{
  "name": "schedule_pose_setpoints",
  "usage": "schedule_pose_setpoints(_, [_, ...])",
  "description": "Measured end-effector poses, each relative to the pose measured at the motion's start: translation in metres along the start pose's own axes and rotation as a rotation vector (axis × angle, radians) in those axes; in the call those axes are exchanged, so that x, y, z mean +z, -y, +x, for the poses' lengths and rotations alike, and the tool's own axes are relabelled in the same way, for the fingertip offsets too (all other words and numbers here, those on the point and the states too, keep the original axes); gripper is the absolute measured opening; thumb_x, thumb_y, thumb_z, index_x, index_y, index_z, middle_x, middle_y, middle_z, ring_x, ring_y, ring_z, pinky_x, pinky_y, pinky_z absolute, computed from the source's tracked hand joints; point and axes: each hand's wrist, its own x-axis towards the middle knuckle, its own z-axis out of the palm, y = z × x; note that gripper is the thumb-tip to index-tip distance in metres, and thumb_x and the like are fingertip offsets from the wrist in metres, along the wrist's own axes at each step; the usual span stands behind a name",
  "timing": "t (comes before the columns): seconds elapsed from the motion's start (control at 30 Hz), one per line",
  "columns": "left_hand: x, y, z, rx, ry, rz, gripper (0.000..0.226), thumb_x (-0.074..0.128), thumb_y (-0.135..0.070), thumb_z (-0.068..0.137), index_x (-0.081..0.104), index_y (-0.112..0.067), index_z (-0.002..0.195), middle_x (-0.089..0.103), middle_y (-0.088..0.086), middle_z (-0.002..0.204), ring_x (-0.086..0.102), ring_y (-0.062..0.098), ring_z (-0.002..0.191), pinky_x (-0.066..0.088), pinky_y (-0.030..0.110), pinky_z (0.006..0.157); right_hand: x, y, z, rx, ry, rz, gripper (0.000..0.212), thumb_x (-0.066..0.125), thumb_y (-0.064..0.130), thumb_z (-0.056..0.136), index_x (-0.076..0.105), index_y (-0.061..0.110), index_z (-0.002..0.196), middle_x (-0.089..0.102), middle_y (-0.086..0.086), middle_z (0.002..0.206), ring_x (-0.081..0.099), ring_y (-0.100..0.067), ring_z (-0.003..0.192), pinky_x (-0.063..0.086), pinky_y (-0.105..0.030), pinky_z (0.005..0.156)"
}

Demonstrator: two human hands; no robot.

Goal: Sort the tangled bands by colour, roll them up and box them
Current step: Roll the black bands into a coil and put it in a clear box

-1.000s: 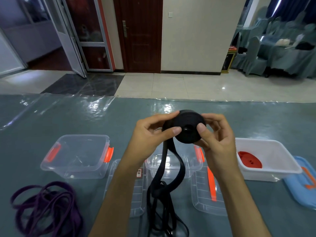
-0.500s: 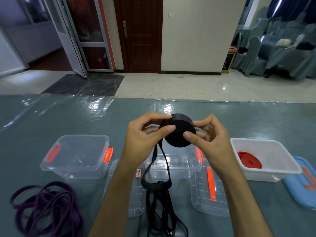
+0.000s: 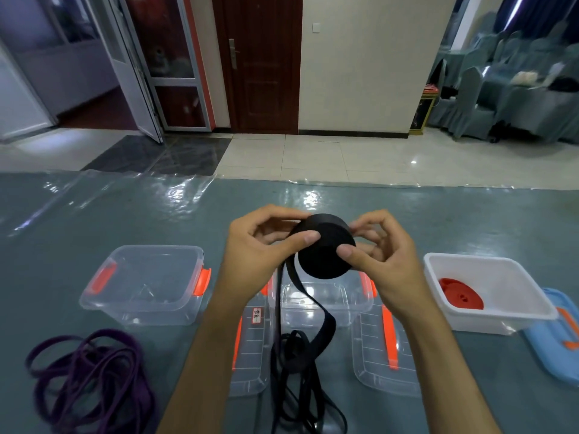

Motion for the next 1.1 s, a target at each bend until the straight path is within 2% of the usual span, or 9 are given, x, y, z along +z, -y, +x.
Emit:
schedule_pose_setpoints(0.07, [0.003, 0.004, -0.001, -0.011, -0.004, -0.057, 0.024, 0.088, -0.011, 0.083, 0.08, -0.012, 0.105, 0.079, 0.009, 0.114, 0.076, 0.027, 0.111, 0.061, 0.033, 0.095, 0.002, 0.001, 0.001, -0.086, -0.05, -0.034, 0.028, 0.086, 0.027, 0.079, 0.074, 0.034, 0.104, 0.077, -0.004, 0.11, 0.074, -0.027, 0.105, 0.06, -0.029, 0.084])
schedule_pose_setpoints(0.2, [0.001, 0.005, 0.0, -0.069, 0.099, -0.054, 0.037, 0.086, -0.011, 0.083, 0.079, -0.017, 0.119, 0.075, 0.006, 0.118, 0.073, 0.026, 0.116, 0.057, 0.033, 0.101, 0.002, 0.003, -0.002, -0.081, -0.142, 0.002, 0.019, 0.084, 0.029, 0.077, 0.071, 0.032, 0.091, 0.079, -0.003, 0.102, 0.077, -0.017, 0.086, 0.061, -0.026, 0.079])
schedule_pose_setpoints(0.33, [0.005, 0.001, -0.002, -0.018, 0.004, -0.061, 0.031, 0.091, -0.016, 0.076, 0.082, -0.017, 0.105, 0.081, 0.007, 0.108, 0.078, 0.027, 0.106, 0.062, 0.033, 0.094, -0.005, 0.007, -0.004, 0.022, -0.043, -0.059, 0.034, 0.089, 0.031, 0.072, 0.058, 0.023, 0.084, 0.073, -0.001, 0.077, 0.073, -0.019, 0.076, 0.06, -0.027, 0.069])
schedule_pose_setpoints(0.47, [0.006, 0.004, 0.001, -0.045, 0.05, -0.109, 0.03, 0.087, -0.008, 0.083, 0.078, -0.006, 0.111, 0.077, 0.013, 0.119, 0.074, 0.029, 0.116, 0.06, 0.034, 0.097, -0.002, 0.013, -0.004, -0.073, -0.043, -0.054, 0.046, 0.086, 0.014, 0.084, 0.07, 0.032, 0.123, 0.08, -0.004, 0.109, 0.078, -0.022, 0.104, 0.064, -0.034, 0.087])
schedule_pose_setpoints(0.57, [0.003, 0.004, 0.002, -0.086, 0.116, -0.074, 0.037, 0.084, -0.01, 0.082, 0.078, -0.013, 0.119, 0.075, 0.008, 0.119, 0.073, 0.023, 0.115, 0.058, 0.031, 0.1, -0.001, 0.013, -0.004, -0.082, -0.108, -0.044, 0.032, 0.084, 0.016, 0.081, 0.071, 0.02, 0.11, 0.079, -0.001, 0.11, 0.077, -0.02, 0.105, 0.063, -0.033, 0.088])
schedule_pose_setpoints(0.7, [0.005, 0.007, 0.0, -0.064, 0.032, -0.055, 0.028, 0.09, -0.018, 0.078, 0.083, -0.02, 0.105, 0.08, 0.008, 0.111, 0.077, 0.029, 0.109, 0.061, 0.04, 0.099, -0.005, 0.01, -0.003, 0.036, -0.048, -0.073, 0.038, 0.086, 0.017, 0.07, 0.055, 0.009, 0.091, 0.078, -0.016, 0.1, 0.079, -0.031, 0.091, 0.065, -0.034, 0.078])
schedule_pose_setpoints(0.8, [0.006, 0.01, 0.001, -0.084, 0.056, -0.1, 0.023, 0.09, -0.009, 0.081, 0.084, -0.016, 0.102, 0.078, 0.01, 0.117, 0.075, 0.028, 0.113, 0.06, 0.037, 0.1, -0.004, 0.011, -0.003, -0.029, -0.069, -0.076, 0.036, 0.086, 0.015, 0.071, 0.071, 0.021, 0.103, 0.078, -0.013, 0.104, 0.078, -0.028, 0.099, 0.063, -0.03, 0.083])
schedule_pose_setpoints(0.93, [0.001, 0.008, 0.003, -0.151, 0.127, -0.048, 0.039, 0.083, -0.01, 0.077, 0.079, -0.014, 0.116, 0.074, 0.016, 0.118, 0.074, 0.026, 0.112, 0.058, 0.032, 0.101, -0.003, 0.008, -0.004, -0.058, -0.128, -0.069, 0.032, 0.083, 0.015, 0.073, 0.076, 0.019, 0.104, 0.081, 0.0, 0.104, 0.077, -0.017, 0.101, 0.059, -0.021, 0.084])
schedule_pose_setpoints(1.1, [0.002, 0.008, -0.004, -0.074, 0.022, -0.031, 0.025, 0.09, -0.01, 0.079, 0.082, -0.011, 0.102, 0.081, 0.008, 0.101, 0.08, 0.025, 0.097, 0.063, 0.029, 0.086, -0.014, 0.008, -0.003, 0.149, 0.151, 0.026, 0.038, 0.083, 0.009, 0.081, 0.056, 0.014, 0.108, 0.079, -0.02, 0.104, 0.079, -0.036, 0.093, 0.063, -0.033, 0.074])
